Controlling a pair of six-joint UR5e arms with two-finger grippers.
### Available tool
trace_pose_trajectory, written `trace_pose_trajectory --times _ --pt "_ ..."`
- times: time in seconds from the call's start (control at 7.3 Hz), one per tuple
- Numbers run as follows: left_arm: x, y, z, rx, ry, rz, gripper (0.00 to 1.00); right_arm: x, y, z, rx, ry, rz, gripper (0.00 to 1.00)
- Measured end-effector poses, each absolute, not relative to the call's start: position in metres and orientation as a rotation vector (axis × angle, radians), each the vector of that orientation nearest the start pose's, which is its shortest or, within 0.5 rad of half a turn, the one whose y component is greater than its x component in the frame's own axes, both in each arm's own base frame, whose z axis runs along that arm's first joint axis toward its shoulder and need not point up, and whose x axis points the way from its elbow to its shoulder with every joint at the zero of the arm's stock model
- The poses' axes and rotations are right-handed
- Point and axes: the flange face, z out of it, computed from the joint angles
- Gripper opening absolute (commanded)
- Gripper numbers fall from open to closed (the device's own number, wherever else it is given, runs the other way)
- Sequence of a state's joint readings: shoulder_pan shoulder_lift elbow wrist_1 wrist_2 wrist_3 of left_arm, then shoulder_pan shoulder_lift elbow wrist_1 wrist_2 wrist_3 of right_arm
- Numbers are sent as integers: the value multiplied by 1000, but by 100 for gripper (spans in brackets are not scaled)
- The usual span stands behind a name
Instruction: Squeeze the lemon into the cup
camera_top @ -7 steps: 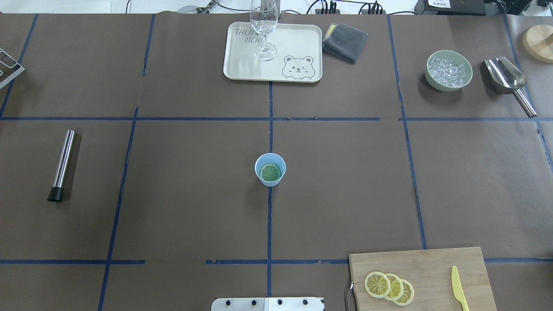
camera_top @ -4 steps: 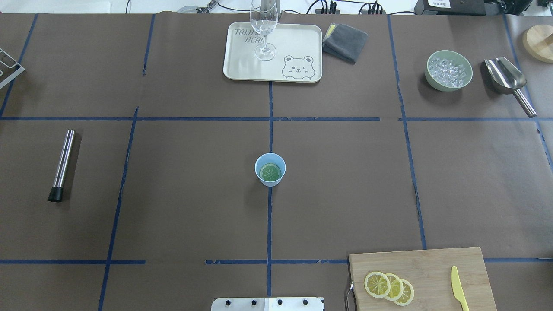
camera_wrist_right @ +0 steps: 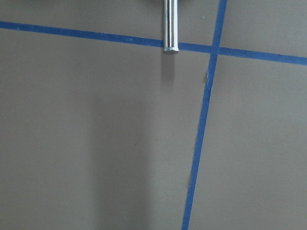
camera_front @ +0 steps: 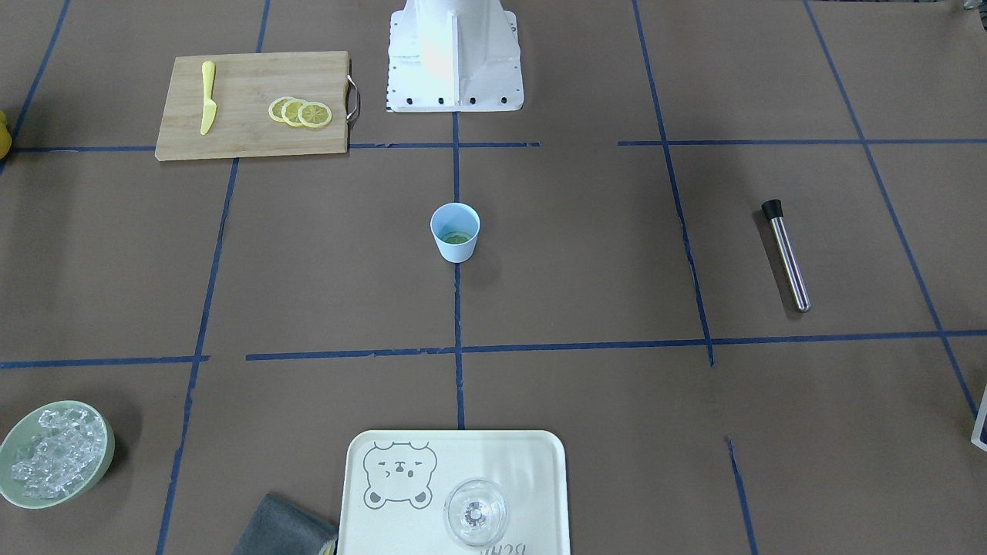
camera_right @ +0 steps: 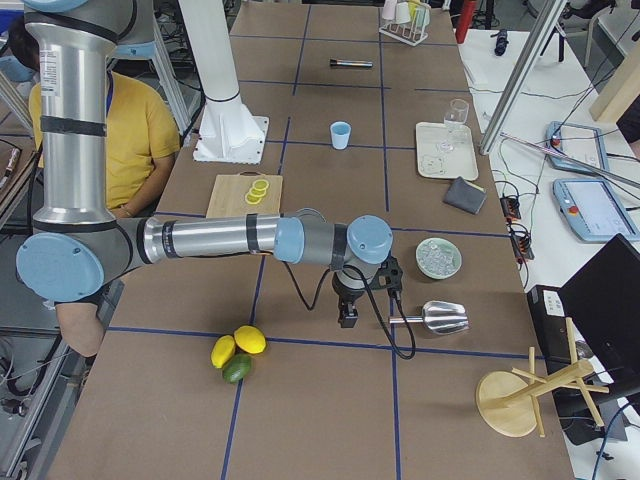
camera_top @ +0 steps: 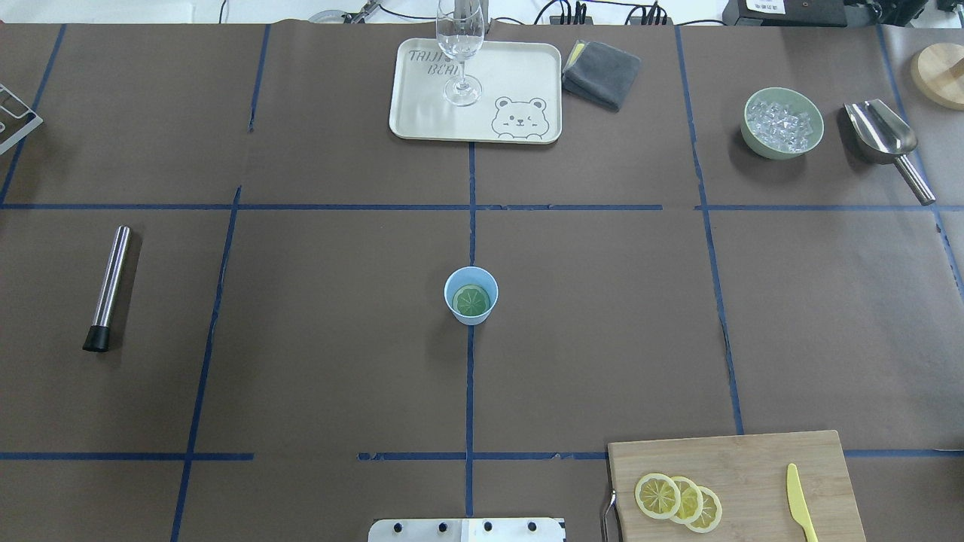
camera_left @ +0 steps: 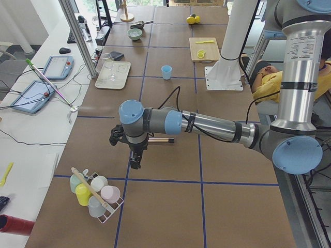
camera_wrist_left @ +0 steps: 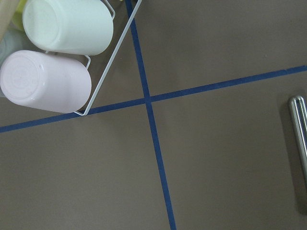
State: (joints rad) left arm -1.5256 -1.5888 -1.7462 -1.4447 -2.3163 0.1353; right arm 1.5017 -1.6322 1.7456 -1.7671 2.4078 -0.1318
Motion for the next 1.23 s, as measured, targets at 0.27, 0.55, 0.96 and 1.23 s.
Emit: trace_pose_trajectory --times 0.27,0.55,0.96,1.23 --pt "-43 -499 577 103 744 201 100 27 -463 614 -52 -838 -139 100" --pt "-43 -499 578 101 744 200 100 28 -464 612 -50 -836 -138 100" --pt "-42 -498 581 96 753 198 100 27 -464 612 -50 -837 -137 100" --pt "-41 -496 584 91 771 196 100 27 -464 612 -50 -839 -136 100"
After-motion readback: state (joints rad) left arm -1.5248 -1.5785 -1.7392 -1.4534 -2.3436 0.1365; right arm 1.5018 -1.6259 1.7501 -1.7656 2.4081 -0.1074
